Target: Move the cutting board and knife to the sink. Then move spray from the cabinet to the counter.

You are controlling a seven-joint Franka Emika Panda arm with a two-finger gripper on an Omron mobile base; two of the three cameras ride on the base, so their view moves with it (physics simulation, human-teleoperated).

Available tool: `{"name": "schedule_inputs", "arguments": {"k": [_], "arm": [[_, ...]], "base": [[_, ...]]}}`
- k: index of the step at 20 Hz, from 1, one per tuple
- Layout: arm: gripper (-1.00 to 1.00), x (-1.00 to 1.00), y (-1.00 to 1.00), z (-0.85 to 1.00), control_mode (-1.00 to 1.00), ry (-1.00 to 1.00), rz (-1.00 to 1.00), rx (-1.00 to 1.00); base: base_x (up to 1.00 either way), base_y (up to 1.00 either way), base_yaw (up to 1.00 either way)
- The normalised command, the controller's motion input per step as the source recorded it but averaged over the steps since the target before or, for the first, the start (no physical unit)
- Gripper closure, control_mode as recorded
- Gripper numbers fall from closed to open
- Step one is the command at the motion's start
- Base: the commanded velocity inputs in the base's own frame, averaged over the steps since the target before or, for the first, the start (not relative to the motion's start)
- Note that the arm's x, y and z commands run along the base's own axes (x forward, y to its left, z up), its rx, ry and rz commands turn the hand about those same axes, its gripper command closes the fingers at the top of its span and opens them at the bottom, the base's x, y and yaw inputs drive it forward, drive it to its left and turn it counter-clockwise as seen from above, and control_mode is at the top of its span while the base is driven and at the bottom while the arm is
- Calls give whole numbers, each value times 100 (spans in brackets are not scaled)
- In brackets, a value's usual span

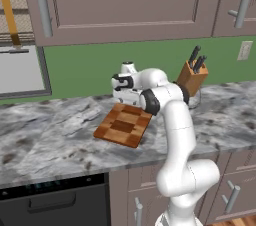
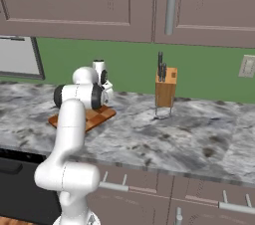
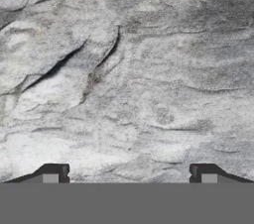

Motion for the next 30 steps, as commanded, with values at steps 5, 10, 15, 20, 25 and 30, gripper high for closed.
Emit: {"name": "schedule_inputs", "arguments": {"k": [5,10,15,20,25,30], "arm": [[-100,-93,0,-69,-100,0,0,8],[-100,-100,0,-75,-100,0,0,9],[-100,-100,1,-63,-100,0,0,9],[-100,-100,2,-52,-100,0,0,7],[-100,-94,15,-38,-100,0,0,1],[-100,-55,29,-5,-100,3,0,0]], "base": [[0,0,0],[0,0,0],[0,0,0],[0,0,0],[0,0,0],[0,0,0]]}}
